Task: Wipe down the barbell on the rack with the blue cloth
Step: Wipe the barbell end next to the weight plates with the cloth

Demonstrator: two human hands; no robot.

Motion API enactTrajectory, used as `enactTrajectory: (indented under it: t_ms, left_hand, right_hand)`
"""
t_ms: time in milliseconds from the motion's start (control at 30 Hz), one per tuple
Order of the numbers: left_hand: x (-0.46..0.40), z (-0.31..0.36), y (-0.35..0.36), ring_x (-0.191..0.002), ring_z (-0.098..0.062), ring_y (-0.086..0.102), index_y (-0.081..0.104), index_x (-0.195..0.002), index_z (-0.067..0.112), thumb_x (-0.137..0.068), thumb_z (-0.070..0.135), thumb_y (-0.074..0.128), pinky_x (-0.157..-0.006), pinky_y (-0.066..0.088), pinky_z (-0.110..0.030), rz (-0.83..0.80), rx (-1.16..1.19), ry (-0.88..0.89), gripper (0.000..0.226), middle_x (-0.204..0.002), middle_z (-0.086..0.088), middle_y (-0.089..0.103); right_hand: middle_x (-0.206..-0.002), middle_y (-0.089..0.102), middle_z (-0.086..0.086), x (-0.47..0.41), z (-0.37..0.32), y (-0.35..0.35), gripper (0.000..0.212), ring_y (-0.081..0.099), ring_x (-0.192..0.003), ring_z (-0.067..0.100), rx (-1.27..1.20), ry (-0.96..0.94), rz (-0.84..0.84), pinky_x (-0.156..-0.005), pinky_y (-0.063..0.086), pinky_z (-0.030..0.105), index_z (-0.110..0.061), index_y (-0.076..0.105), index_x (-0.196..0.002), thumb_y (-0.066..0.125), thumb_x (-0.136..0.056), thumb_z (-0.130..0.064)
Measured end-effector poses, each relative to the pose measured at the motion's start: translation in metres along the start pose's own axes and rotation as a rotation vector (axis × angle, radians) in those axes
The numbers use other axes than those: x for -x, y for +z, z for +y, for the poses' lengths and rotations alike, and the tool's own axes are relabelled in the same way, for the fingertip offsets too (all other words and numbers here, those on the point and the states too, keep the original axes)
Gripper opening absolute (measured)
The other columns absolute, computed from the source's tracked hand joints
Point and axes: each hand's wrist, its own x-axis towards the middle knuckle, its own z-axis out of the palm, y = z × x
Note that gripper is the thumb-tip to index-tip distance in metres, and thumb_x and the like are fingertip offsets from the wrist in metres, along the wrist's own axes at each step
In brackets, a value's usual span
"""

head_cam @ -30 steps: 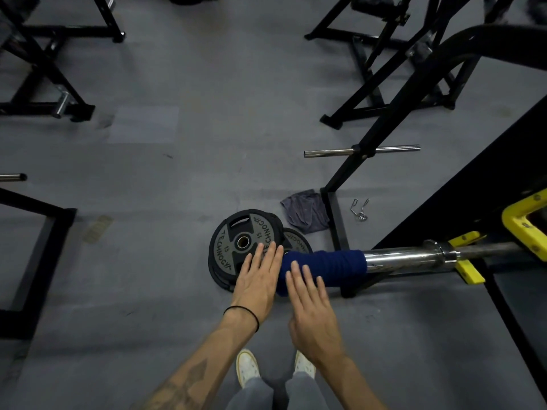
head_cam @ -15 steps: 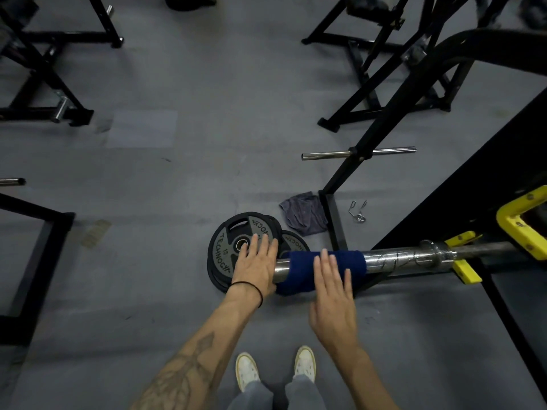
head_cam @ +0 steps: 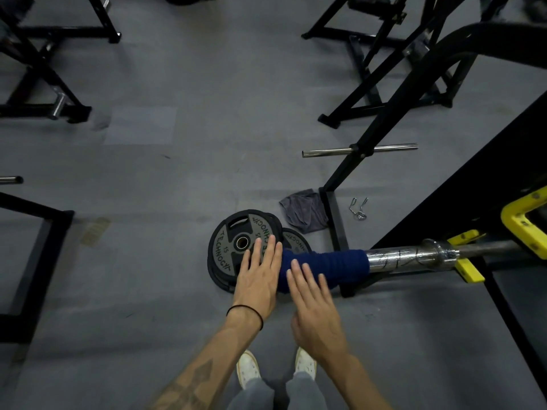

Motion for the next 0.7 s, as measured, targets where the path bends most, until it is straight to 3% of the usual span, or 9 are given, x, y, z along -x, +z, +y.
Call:
enactTrajectory:
  t_ms: [100, 200, 367, 500, 533, 700]
  left_hand:
    - [-0.002, -0.001, 0.003, -0.152, -0.033, -0.015, -0.015, -0.156, 0.014, -0.097, 0.024, 0.057, -0.124, 0.003, -0.047, 0.009, 0.027, 0.001, 0.094, -0.163, -0.007, -0.023]
    - [-0.002, 0.000, 0.002, -0.152, -0.034, -0.014, -0.013, -0.157, 0.014, -0.097, 0.020, 0.055, -0.124, 0.003, -0.047, 0.000, 0.040, -0.002, 0.092, -0.164, -0.007, -0.022]
    - [-0.002, -0.002, 0.002, -0.152, -0.034, -0.015, -0.015, -0.156, 0.015, -0.096, 0.018, 0.056, -0.125, 0.004, -0.047, -0.003, 0.031, 0.013, 0.093, -0.164, -0.007, -0.023]
    - [-0.003, -0.002, 0.004, -0.152, -0.033, -0.013, -0.011, -0.158, 0.016, -0.095, 0.021, 0.059, -0.124, 0.004, -0.047, -0.006, 0.047, 0.012, 0.094, -0.165, -0.006, -0.020]
    - [-0.002, -0.002, 0.004, -0.152, -0.033, -0.013, -0.011, -0.158, 0.016, -0.095, 0.020, 0.059, -0.124, 0.004, -0.047, -0.007, 0.051, 0.009, 0.094, -0.165, -0.005, -0.020]
    - [-0.003, -0.003, 0.004, -0.152, -0.033, -0.015, -0.013, -0.157, 0.016, -0.096, 0.018, 0.059, -0.125, 0.004, -0.047, -0.013, 0.027, 0.021, 0.094, -0.164, -0.006, -0.023]
  right_hand:
    - [-0.172, 0.008, 0.009, 0.002, 0.020, -0.004, 0.105, 0.011, -0.158, 0.026, 0.012, 0.175, 0.033, -0.125, 0.011, 0.051, -0.008, 0.018, -0.162, 0.068, -0.071, 0.001]
    - [-0.171, 0.013, 0.015, -0.003, -0.008, 0.000, 0.116, 0.008, -0.158, 0.031, -0.085, 0.333, 0.042, -0.125, 0.009, 0.049, -0.005, 0.016, -0.162, 0.077, -0.064, 0.001]
    - [-0.171, 0.014, 0.010, -0.001, 0.005, -0.003, 0.109, 0.013, -0.158, 0.027, 0.036, 0.042, -0.007, -0.124, 0.014, 0.051, -0.008, 0.022, -0.162, 0.076, -0.067, -0.004]
    - [-0.171, 0.012, 0.014, -0.003, 0.014, -0.009, 0.109, 0.009, -0.158, 0.030, -0.030, 0.374, 0.053, -0.125, 0.009, 0.051, -0.004, 0.018, -0.162, 0.074, -0.068, 0.002]
    - [-0.171, 0.011, 0.016, -0.005, 0.004, -0.006, 0.111, 0.007, -0.158, 0.031, -0.045, 0.383, 0.048, -0.125, 0.006, 0.049, -0.004, 0.016, -0.162, 0.075, -0.068, 0.000]
    - [-0.172, 0.010, 0.011, 0.002, 0.013, -0.004, 0.112, 0.013, -0.158, 0.028, 0.062, 0.024, -0.037, -0.123, 0.016, 0.050, -0.008, 0.018, -0.162, 0.077, -0.067, -0.006]
